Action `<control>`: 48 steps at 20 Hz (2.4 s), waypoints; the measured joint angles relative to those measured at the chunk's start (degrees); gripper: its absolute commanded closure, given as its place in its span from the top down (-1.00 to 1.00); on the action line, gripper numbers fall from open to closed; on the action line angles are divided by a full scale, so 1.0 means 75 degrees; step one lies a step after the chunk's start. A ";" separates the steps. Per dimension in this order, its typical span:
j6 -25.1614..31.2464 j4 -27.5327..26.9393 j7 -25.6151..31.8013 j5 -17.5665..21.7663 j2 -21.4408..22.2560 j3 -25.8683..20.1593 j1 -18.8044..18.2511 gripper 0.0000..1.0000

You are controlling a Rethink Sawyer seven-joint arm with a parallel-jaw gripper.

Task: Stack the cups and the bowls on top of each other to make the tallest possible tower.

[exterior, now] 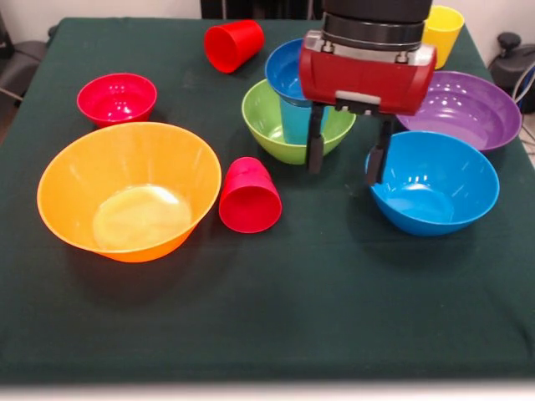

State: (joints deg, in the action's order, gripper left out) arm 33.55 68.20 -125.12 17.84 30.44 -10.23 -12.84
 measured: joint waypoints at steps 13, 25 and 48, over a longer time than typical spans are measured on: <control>-0.0483 -0.0001 0.0000 -0.0002 -0.0550 0.0297 -0.0020 1.00; -0.0493 0.0094 0.0000 -0.0182 -0.0616 -0.0228 -0.0450 1.00; -0.0975 0.0369 0.0000 -0.0154 -0.0589 -0.0304 -0.0447 1.00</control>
State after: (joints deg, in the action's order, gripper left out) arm 26.23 70.97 -125.12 16.69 26.02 -12.50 -16.19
